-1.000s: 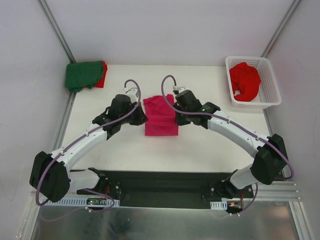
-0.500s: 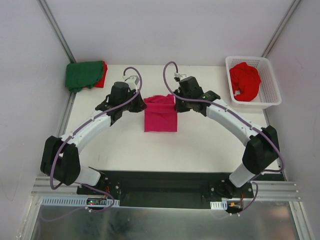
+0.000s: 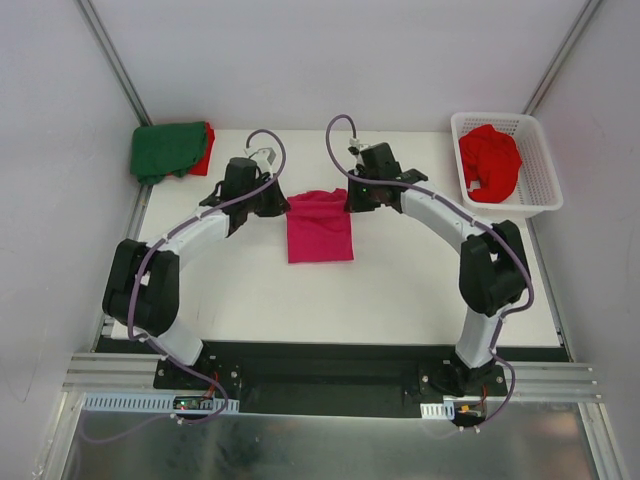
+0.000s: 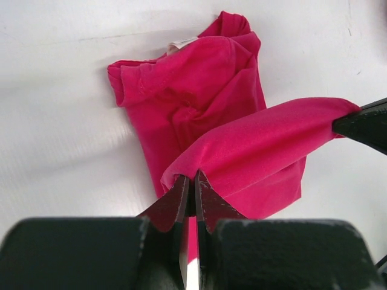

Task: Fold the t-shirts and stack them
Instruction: Fold the long partially folded tshirt into a neat square

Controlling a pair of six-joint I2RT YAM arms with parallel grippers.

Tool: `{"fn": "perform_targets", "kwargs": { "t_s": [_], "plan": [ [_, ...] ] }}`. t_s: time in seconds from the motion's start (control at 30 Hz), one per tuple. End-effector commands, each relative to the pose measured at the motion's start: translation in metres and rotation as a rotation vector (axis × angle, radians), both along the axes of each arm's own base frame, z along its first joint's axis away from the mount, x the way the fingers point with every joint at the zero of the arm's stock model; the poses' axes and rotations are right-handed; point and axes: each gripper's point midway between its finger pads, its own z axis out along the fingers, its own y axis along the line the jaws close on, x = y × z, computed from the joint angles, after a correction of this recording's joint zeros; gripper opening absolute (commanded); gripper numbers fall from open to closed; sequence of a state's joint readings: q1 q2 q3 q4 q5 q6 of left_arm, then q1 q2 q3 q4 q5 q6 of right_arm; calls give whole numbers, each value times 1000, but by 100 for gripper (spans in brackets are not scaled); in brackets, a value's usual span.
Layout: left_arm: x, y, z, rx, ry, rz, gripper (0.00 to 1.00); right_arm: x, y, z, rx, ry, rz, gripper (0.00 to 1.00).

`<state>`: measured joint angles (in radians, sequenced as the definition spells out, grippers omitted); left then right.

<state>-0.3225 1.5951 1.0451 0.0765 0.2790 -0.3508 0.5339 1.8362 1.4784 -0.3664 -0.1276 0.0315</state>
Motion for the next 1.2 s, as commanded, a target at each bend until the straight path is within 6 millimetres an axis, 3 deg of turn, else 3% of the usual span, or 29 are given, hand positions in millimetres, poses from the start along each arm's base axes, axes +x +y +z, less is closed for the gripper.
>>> {"fn": "perform_targets", "kwargs": {
  "t_s": [0.0, 0.43, 0.67, 0.7, 0.77, 0.8, 0.9, 1.0, 1.1, 1.13, 1.17],
  "plan": [
    [30, 8, 15, -5, -85, 26, 0, 27, 3, 12, 45, -58, 10, 1],
    [57, -2, -24, -18, -37, 4, 0, 60, -4, -10, 66, -48, -18, 1],
    [64, -2, -29, -10, -34, 13, 0, 66, -10, -24, 63, -21, -27, 4],
    [65, 1, -30, -3, -36, 20, 9, 68, -12, -24, 66, -19, -33, 17],
    [67, 7, -29, 10, -42, 50, 28, 69, -14, -22, 64, -25, -38, 32],
    [67, 11, -29, 20, -45, 66, 52, 70, -16, -21, 62, -28, -45, 45],
    [69, 23, -18, 49, -77, 112, 75, 72, -25, -12, 34, -61, -47, 62],
    [68, 34, 1, 73, -123, 144, 81, 71, -37, 4, 12, -100, -73, 68],
    [59, 42, 34, 76, -196, 155, 82, 62, -49, 19, 12, -124, -92, 69],
    [53, 43, 35, 77, -194, 151, 83, 55, -54, 15, 2, -114, -97, 69],
    [50, 43, 40, 74, -204, 146, 83, 49, -56, 25, 10, -128, -96, 70]
  ]
}}
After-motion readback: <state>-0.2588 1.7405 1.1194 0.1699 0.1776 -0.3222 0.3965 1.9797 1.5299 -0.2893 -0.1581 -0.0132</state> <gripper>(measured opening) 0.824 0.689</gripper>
